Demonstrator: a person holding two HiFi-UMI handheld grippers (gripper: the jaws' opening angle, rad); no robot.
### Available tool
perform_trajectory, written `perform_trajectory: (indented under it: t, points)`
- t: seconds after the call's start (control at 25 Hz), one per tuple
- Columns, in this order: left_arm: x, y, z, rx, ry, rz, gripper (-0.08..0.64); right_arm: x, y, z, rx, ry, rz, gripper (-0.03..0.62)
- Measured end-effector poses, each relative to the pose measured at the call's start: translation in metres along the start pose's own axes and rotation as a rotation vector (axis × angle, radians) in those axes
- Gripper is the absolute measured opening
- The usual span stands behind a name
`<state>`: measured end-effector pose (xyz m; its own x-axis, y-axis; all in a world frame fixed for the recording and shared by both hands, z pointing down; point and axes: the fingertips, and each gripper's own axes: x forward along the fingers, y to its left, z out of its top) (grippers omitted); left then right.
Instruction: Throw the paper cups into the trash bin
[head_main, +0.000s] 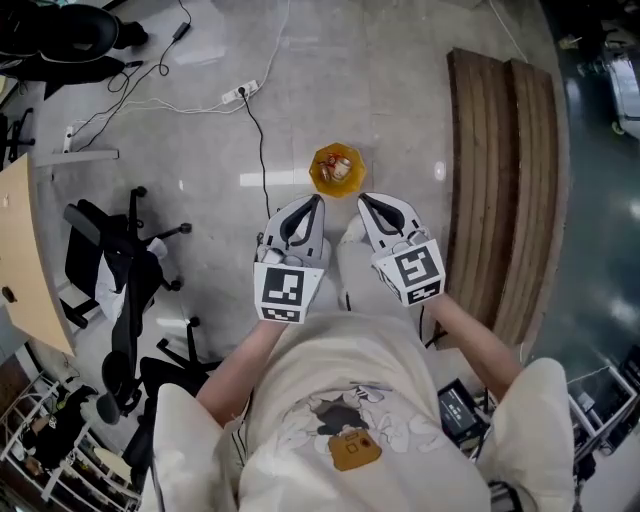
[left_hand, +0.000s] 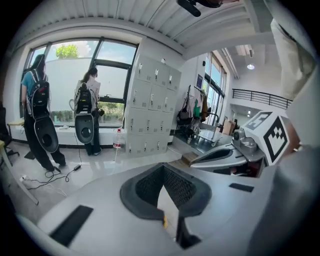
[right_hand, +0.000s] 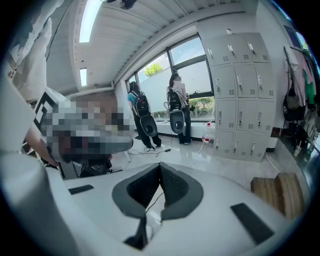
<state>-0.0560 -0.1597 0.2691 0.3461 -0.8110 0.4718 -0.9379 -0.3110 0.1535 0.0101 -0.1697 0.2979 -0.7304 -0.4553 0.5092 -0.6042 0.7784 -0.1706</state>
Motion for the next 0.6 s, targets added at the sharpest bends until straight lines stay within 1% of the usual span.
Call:
perform_trajectory:
  t: [0.08, 0.24, 0.4, 0.6]
  points:
    - [-0.006, -0.007, 0.007, 0.012, -0.001, -0.021, 0.005, -0.007, 0.002, 0.01, -0.002, -0.008, -0.008, 0.006]
    - [-0.018, -0.017, 0.022, 0.003, -0.011, -0.052, 0.005, -0.02, 0.007, 0.026, -0.025, -0.028, -0.017, 0.006]
    - [-0.03, -0.03, 0.034, 0.009, -0.028, -0.081, 0.005, -0.036, 0.013, 0.037, -0.018, -0.048, -0.024, 0.006]
    - [-0.048, -0.04, 0.031, 0.013, -0.02, -0.099, 0.005, -0.052, 0.029, 0.044, -0.013, -0.051, -0.025, 0.006]
